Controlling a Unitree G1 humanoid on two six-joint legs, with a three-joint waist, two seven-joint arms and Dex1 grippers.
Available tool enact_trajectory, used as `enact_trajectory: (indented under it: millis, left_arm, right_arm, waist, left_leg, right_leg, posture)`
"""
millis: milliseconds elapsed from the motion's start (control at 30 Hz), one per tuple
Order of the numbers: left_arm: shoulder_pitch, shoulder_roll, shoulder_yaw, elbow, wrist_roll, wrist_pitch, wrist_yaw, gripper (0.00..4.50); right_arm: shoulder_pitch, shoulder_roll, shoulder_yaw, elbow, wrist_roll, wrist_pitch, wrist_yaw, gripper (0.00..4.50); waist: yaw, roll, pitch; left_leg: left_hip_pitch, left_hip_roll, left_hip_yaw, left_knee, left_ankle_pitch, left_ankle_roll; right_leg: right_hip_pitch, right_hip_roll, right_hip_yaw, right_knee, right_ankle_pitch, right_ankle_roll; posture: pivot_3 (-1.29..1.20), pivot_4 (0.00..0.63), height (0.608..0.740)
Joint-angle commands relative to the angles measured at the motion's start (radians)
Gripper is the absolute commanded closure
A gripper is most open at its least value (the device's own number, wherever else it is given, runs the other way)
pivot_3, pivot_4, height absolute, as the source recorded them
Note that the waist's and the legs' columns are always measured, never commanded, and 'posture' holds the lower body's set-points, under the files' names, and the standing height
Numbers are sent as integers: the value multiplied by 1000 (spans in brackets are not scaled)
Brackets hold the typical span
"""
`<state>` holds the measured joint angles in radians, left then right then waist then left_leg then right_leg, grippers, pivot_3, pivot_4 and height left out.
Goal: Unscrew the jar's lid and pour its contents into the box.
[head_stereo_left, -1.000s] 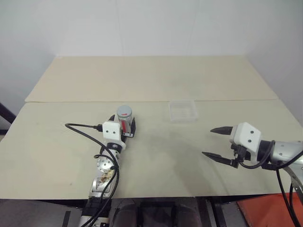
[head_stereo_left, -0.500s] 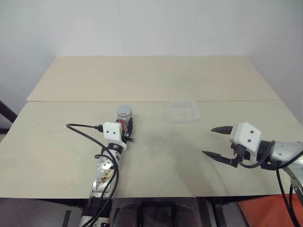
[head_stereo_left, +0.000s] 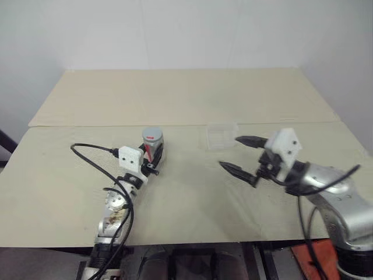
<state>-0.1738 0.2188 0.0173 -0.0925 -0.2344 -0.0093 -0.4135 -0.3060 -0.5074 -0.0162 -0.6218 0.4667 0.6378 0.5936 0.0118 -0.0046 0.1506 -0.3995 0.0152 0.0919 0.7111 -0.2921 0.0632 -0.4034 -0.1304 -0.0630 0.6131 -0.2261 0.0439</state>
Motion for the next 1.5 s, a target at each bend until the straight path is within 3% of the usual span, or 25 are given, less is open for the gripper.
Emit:
enact_trajectory:
  millis: [33, 267, 433, 1267, 1367, 1500]
  left_arm:
    - [3, 17, -19, -78, -41, 31, -54, 2632]
    - [7, 24, -45, -155, -96, 134, -93, 2632]
    - [18, 35, -61, -198, -130, 204, -123, 2632]
    - [18, 23, -105, -175, -100, 132, -178, 2633]
    - [17, 27, -110, -158, -79, 113, -179, 2633]
    - [10, 30, -104, -135, -69, 93, -180, 2633]
  right_arm:
    - [-47, 93, 59, -52, 31, 42, -93, 0]
    - [-137, 248, 211, 52, -57, 1, -171, 0]
    - [-166, 260, 292, 121, -156, -64, -162, 0]
    - [-193, 263, 267, 129, -182, 8, -164, 0]
    - [-189, 256, 261, 126, -183, 5, -163, 559]
    - [-187, 247, 255, 118, -173, 9, -153, 1682]
  waist:
    - [2, 0, 0]
    - [-6, 0, 0]
    - [-11, 1, 0]
    - [-18, 1, 0]
    - [-18, 1, 0]
    - [-19, 1, 0]
  left_leg:
    - [0, 0, 0, 0, 0, 0]
    - [-1, -1, 0, 0, 1, -1]
    - [0, -1, 0, 0, 1, -2]
    - [-1, -1, 0, -1, 1, -2]
    - [-1, -1, 0, -1, 1, -2]
    - [-1, -1, 0, -1, 1, -2]
  right_leg:
    - [0, 0, -1, 1, 0, 0]
    - [0, 1, -2, 3, 0, 0]
    - [0, 2, -2, 4, 0, 0]
    - [0, 2, -2, 3, 0, 0]
    - [0, 2, -2, 3, 0, 0]
    - [-1, 2, -2, 3, 0, 0]
  posture:
    - [0, 150, 740]
    - [0, 150, 740]
    - [0, 150, 740]
    - [0, 150, 740]
    - [0, 150, 740]
    - [0, 150, 740]
